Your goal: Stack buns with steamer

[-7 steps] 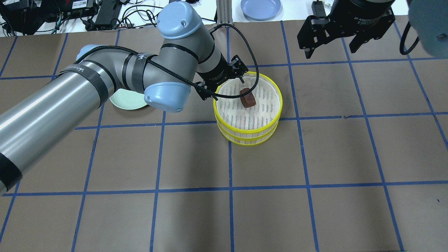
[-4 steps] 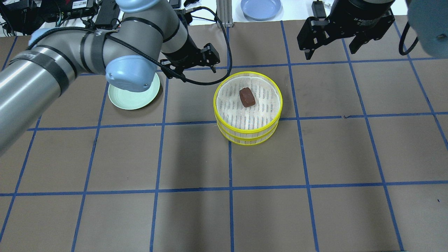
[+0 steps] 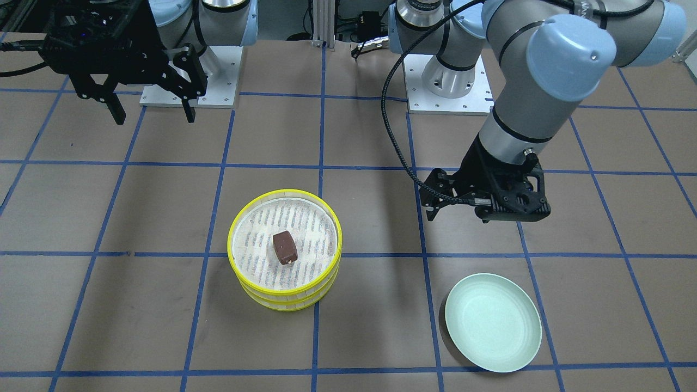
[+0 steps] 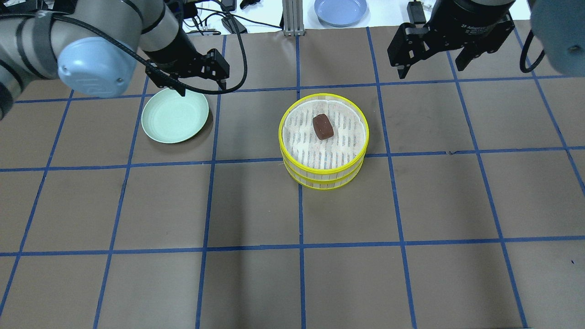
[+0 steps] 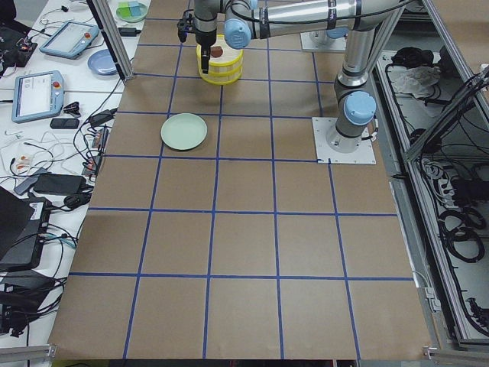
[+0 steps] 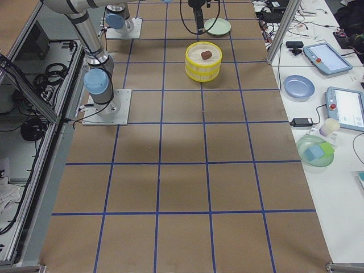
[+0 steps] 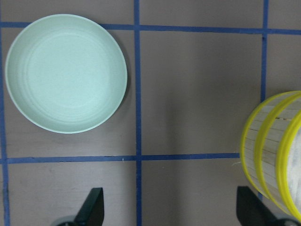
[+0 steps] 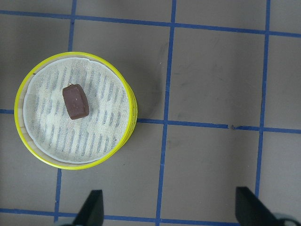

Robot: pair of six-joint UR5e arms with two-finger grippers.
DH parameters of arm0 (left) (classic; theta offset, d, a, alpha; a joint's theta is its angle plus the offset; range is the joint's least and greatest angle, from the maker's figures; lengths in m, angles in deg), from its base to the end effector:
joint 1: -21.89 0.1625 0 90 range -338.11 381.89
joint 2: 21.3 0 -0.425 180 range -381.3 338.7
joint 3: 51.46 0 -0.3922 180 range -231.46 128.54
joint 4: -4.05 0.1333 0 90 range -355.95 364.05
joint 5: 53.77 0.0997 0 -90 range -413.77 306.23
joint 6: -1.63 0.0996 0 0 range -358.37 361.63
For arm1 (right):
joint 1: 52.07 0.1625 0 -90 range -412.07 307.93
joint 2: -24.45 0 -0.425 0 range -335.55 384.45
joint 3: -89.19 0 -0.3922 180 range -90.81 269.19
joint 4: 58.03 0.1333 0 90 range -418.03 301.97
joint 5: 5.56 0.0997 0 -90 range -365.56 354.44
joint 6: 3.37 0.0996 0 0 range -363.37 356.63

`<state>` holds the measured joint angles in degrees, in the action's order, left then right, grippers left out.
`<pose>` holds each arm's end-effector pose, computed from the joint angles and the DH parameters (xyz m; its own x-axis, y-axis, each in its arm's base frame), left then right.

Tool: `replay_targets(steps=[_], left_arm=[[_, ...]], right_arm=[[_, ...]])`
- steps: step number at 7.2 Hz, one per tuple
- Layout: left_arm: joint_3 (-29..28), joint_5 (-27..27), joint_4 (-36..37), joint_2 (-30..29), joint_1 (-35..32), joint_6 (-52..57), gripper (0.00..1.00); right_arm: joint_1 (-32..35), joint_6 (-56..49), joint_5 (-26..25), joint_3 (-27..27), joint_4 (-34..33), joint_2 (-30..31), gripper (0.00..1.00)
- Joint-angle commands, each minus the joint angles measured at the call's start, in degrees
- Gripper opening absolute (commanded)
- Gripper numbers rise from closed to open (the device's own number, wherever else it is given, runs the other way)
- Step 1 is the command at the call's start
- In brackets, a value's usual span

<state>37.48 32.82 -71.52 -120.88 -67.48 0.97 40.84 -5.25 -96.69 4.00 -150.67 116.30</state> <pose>-0.1330 -0.5695 0.4348 -0.9980 -0.0163 0.0603 -0.0224 0.9945 -0.1023 0.1561 -0.4830 0.5506 -0.9965 -0.0799 0.0248 -0.0828 0.9835 -0.1609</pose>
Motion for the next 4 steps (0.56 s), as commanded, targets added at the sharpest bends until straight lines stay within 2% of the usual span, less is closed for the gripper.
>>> replay_targets(steps=[1,4], left_arm=[[-0.17,7.49,-3.78,3.51,1.13,0.39,1.00],[-0.08,7.72,-11.08,9.22,1.22,0.39,1.00]], right_arm=[[0.08,0.04,-0.11,-0.06,0.00,-0.01,1.00],[0.08,0.04,0.07,-0.06,-0.17,-0.09,1.00]])
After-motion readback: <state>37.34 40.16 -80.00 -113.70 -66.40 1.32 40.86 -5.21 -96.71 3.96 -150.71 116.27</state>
